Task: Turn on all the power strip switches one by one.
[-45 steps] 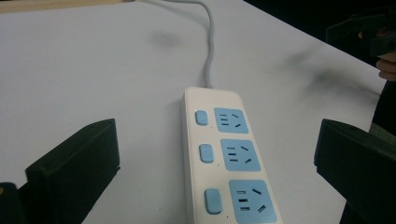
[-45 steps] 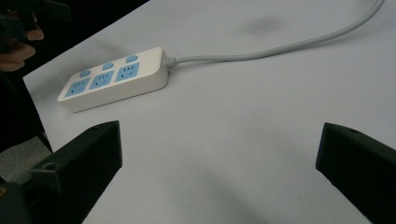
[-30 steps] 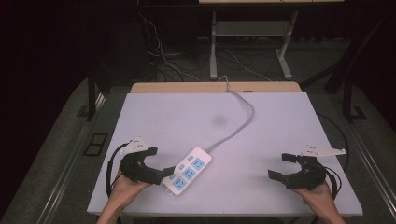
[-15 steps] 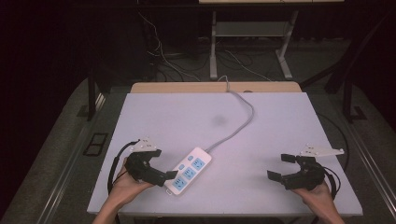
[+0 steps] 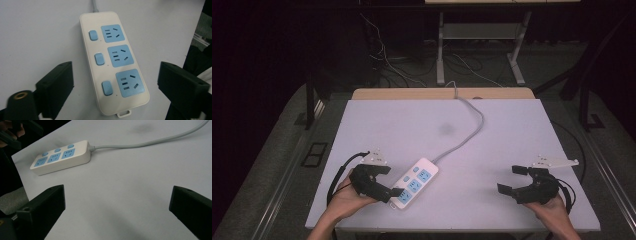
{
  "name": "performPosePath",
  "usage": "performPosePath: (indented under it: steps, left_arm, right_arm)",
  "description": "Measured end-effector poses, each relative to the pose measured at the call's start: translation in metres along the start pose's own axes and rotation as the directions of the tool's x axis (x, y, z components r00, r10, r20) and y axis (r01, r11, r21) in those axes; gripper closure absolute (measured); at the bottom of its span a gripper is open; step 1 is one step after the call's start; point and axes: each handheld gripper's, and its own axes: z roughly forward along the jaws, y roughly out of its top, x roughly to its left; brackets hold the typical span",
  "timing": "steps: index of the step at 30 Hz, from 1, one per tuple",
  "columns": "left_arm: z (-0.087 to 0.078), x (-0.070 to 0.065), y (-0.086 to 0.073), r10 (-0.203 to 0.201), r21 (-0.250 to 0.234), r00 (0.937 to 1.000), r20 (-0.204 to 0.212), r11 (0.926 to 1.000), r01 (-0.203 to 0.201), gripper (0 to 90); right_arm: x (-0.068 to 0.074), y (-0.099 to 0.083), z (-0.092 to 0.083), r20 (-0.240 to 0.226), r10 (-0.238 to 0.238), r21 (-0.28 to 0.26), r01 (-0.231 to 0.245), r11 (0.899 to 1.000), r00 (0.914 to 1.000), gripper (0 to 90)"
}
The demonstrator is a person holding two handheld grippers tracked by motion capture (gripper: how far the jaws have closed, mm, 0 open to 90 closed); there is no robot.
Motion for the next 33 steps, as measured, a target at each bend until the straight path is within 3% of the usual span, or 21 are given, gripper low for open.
performPosePath:
  steps: [12,27,33]
  left_arm:
    - [0.001,0.004,0.0,0.033,0.039,0.9994,0.013,0.9987,-0.034,37.9]
    - [0.008,0.009,-0.006,0.032,0.065,0.9984,0.047,0.9973,-0.035,86.9]
    - [0.013,0.01,-0.005,0.034,0.079,0.9983,0.047,0.9962,-0.038,88.9]
  right_arm:
    - [0.0,0.0,0.001,-0.004,-0.001,0.006,0.001,1.0,1.0,0.3]
    - [0.001,-0.001,0.002,-0.01,-0.011,0.016,0.011,1.0,0.9999,0.3]
    - [0.0,-0.001,0.002,-0.01,-0.013,0.017,0.013,1.0,0.9999,0.3]
